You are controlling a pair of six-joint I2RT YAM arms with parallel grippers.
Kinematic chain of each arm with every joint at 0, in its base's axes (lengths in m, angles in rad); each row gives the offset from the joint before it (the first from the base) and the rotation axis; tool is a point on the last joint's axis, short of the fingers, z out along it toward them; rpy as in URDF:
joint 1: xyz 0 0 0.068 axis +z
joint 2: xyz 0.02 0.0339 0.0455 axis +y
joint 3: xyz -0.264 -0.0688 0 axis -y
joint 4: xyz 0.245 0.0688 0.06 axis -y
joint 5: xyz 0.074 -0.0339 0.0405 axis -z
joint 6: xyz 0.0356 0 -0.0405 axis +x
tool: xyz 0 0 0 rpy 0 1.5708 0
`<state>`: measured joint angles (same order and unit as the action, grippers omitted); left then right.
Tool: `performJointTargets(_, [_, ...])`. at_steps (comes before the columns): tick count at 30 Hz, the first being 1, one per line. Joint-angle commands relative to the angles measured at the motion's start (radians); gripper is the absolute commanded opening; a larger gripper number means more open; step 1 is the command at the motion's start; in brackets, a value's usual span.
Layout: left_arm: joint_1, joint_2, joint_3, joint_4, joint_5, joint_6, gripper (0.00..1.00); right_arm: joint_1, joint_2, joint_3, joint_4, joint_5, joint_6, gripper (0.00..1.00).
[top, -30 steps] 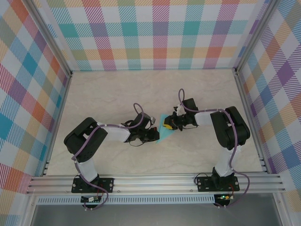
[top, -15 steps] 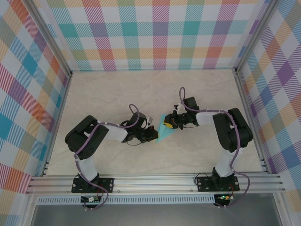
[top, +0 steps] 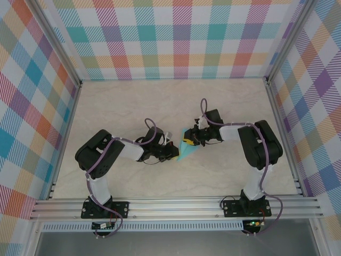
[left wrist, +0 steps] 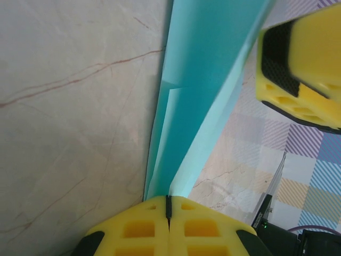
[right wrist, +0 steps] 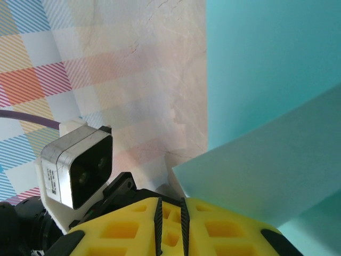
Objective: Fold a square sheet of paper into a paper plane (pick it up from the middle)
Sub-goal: Fourth fold the wing at the center of the table.
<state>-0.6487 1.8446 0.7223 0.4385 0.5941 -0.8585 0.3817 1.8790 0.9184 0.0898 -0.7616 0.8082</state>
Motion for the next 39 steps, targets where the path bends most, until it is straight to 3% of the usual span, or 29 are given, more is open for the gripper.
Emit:
performJointTargets(1, [0.021,0.003,-0.019,0.007,-0.006,-0.013,0.00,0.008,0.032,0.032,0.022,-0.030,-0.004,0.19])
performJointTargets(12, [0.020,-0.008,-0.017,-0.028,-0.038,-0.004,0.00,0.008,0.090,0.054,0.018,0.000,-0.012,0.18])
performJointTargets(18, [0.013,-0.038,-0.010,-0.118,-0.092,0.047,0.17,0.008,0.109,0.058,0.024,0.008,-0.004,0.17])
performJointTargets(23, [-0.013,-0.048,0.033,-0.238,-0.125,0.122,0.23,0.007,0.109,0.060,0.023,0.009,0.001,0.17])
performJointTargets(32, [-0.035,-0.037,0.060,-0.318,-0.179,0.160,0.14,0.008,0.098,0.058,0.037,-0.008,0.014,0.17])
performJointTargets(39, [-0.039,-0.040,0.068,-0.342,-0.192,0.170,0.01,0.008,0.082,0.056,0.016,-0.012,-0.001,0.18])
